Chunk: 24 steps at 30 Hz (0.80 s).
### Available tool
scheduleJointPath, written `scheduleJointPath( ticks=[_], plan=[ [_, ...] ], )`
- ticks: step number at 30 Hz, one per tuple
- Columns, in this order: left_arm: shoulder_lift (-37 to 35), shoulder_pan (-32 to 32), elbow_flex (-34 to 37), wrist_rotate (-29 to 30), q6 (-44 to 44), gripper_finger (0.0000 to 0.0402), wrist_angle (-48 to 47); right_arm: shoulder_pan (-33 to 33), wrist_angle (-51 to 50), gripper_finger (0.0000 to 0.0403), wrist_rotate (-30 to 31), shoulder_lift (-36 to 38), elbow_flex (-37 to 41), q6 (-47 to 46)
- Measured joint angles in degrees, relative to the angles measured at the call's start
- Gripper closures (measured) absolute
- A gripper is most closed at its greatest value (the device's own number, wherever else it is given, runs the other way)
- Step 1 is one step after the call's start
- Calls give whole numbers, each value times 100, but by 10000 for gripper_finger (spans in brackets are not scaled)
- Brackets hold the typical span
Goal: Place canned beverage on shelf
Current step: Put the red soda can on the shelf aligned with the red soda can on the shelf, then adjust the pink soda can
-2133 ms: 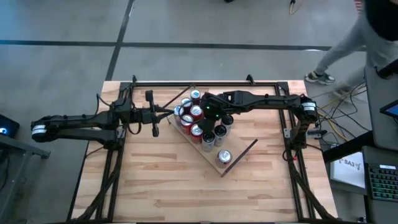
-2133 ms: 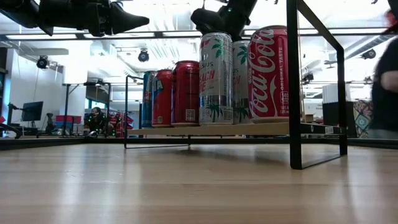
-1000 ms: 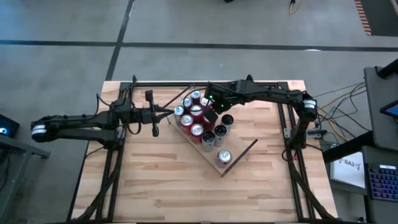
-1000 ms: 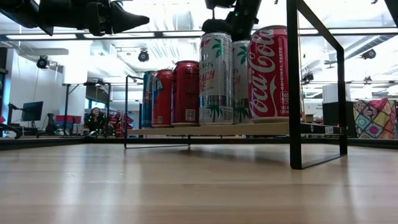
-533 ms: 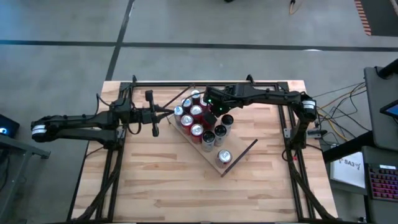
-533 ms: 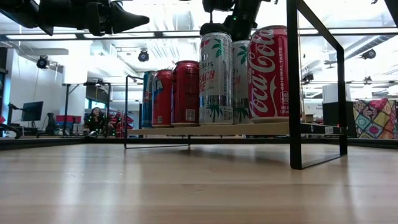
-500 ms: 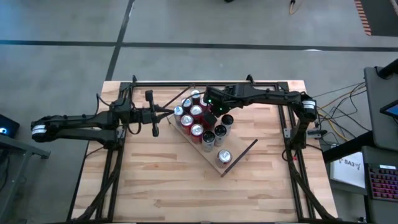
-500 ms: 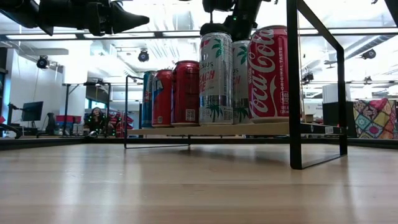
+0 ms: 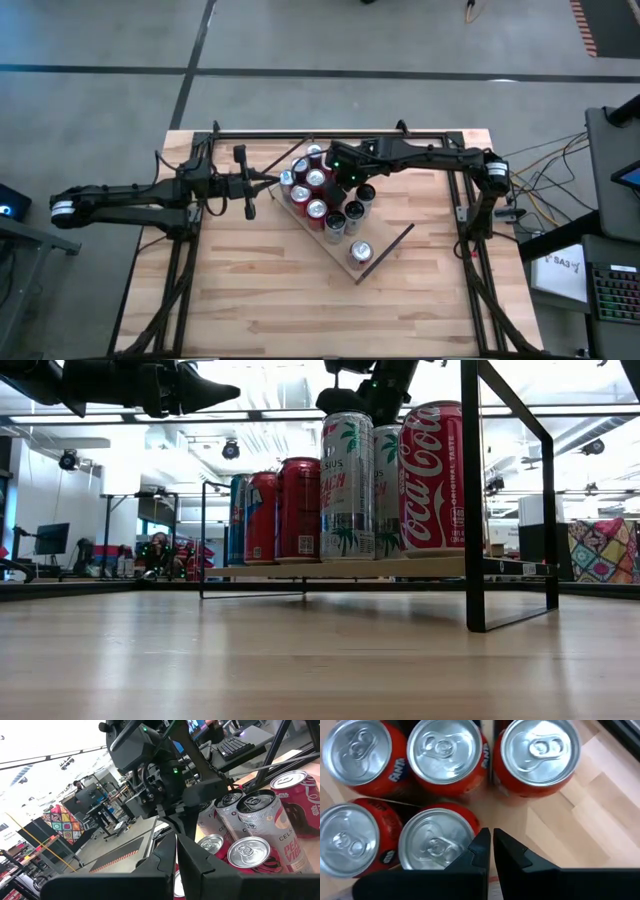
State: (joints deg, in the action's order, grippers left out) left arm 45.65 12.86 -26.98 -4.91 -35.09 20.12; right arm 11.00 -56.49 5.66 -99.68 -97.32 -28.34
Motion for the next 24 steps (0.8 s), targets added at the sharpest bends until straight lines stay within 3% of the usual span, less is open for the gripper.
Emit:
scheduleJointPath(
  ticks=[10,24],
  plan=[
    [0,0,0,0,0,402,0,-117,2,390,405,88,-365,222],
    [0,0,0,-4,36,402,151,-965,65,390,685,412,-382,239]
  ],
)
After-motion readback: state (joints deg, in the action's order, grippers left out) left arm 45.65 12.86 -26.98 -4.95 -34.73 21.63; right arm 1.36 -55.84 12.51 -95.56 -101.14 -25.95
